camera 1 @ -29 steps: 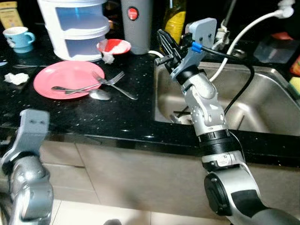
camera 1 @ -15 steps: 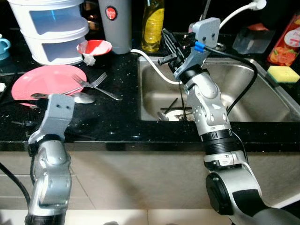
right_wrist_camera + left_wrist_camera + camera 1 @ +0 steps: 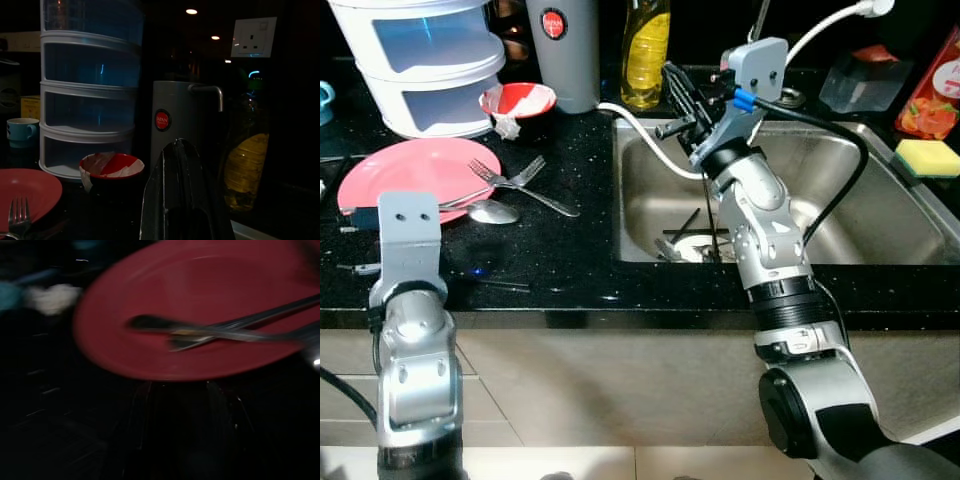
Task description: Kitchen organization
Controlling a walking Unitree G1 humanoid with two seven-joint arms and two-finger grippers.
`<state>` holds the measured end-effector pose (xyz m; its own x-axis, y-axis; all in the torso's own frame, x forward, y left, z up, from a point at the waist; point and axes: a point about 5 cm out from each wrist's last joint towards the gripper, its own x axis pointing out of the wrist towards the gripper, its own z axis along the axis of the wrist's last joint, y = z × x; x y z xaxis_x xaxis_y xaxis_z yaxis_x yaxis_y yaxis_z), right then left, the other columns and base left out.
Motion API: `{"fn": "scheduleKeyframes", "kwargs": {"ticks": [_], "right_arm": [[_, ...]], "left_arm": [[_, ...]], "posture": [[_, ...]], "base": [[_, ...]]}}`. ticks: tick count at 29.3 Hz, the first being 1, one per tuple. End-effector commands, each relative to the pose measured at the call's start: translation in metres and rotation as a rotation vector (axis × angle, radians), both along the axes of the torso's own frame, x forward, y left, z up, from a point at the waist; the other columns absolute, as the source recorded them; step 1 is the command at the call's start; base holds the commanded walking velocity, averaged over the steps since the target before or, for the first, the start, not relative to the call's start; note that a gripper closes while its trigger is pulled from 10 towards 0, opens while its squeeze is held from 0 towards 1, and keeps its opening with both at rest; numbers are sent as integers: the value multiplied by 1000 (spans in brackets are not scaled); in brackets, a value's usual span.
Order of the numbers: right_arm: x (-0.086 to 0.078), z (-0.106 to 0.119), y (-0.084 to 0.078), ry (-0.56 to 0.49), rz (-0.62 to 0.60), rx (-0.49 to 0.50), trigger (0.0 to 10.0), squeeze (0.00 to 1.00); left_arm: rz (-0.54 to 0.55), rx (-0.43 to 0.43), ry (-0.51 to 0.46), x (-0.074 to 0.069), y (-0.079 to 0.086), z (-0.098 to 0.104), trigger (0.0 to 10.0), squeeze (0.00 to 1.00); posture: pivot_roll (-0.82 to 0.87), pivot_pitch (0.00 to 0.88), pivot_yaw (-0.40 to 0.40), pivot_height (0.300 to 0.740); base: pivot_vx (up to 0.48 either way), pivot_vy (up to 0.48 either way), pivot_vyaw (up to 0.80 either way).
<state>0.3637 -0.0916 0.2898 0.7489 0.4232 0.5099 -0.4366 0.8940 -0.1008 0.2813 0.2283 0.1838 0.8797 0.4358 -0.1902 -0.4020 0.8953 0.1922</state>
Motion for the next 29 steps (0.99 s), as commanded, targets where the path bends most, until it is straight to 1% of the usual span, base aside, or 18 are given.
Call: {"fn": "scheduleKeyframes", "kwargs": {"ticks": [1,5,9,10,11,14,16,17,18,19,22,23,24,25,26,27,28,29], "right_arm": [[-1,1,2,-6,6,-3,10000,0],[-1,1,4,-2,14,-4,10000,0],[0,1,5,-2,16,-4,10000,0],[0,1,6,-2,16,-3,10000,0],[0,1,6,-2,16,-3,10000,0],[0,1,6,-4,9,2,10000,0],[0,1,6,-4,9,2,10000,0],[0,1,4,-5,2,3,10000,0],[0,1,4,-5,2,3,10000,0],[-1,0,0,-6,-16,7,10000,0],[-1,0,-1,-6,-21,7,10000,0],[-2,0,-3,-10,-31,11,10000,0],[-2,1,-5,-13,-37,13,10000,0],[-2,1,-5,-13,-37,13,10000,0],[-3,2,-8,-17,-46,15,10000,0],[-3,2,-8,-17,-46,15,10000,0],[-3,2,-10,-18,-53,16,10000,0],[-3,2,-12,-17,-58,16,10000,0]], "left_arm": [[-32,-67,11,6,-3,-2,10000,0],[-69,-188,-38,23,-13,8,10000,0],[-120,-220,-45,33,-26,12,10000,0],[-166,-257,-48,37,-35,13,10000,0],[-166,-257,-48,37,-35,13,10000,0],[-309,-324,-36,43,-52,14,10000,0],[-309,-324,-36,43,-52,14,10000,0],[-354,-344,-26,44,-55,14,10000,0],[-354,-344,-26,44,-55,14,10000,0],[-428,-331,-14,44,-57,16,10000,0],[-446,-321,-15,44,-57,17,10000,0],[-395,-130,-52,42,-47,28,10000,0],[-359,9,-83,40,-42,36,10000,0],[-359,9,-83,40,-42,36,10000,0],[-315,132,-129,36,-39,46,10000,0],[-315,132,-129,36,-39,46,10000,0],[-289,191,-182,33,-40,56,10000,0],[-297,198,-239,32,-47,66,10000,0]], "posture": [[157,0,-31,740],[156,0,-35,740],[155,0,-33,740],[150,0,-30,740],[150,0,-30,740],[140,0,-17,740],[140,0,-17,740],[134,0,-9,740],[134,0,-9,740],[120,0,10,740],[120,0,10,740],[106,0,23,740],[102,0,26,740],[102,0,26,740],[99,0,27,740],[99,0,27,740],[103,0,23,740],[109,0,16,740]], "base": [[0,0,0],[0,0,0],[0,0,0],[0,0,0],[0,0,0],[0,0,0],[0,0,0],[0,0,0],[0,0,0],[0,0,0],[0,0,0],[0,0,0],[0,0,0],[0,0,0],[0,0,0],[0,0,0],[0,0,0],[0,0,0]]}}
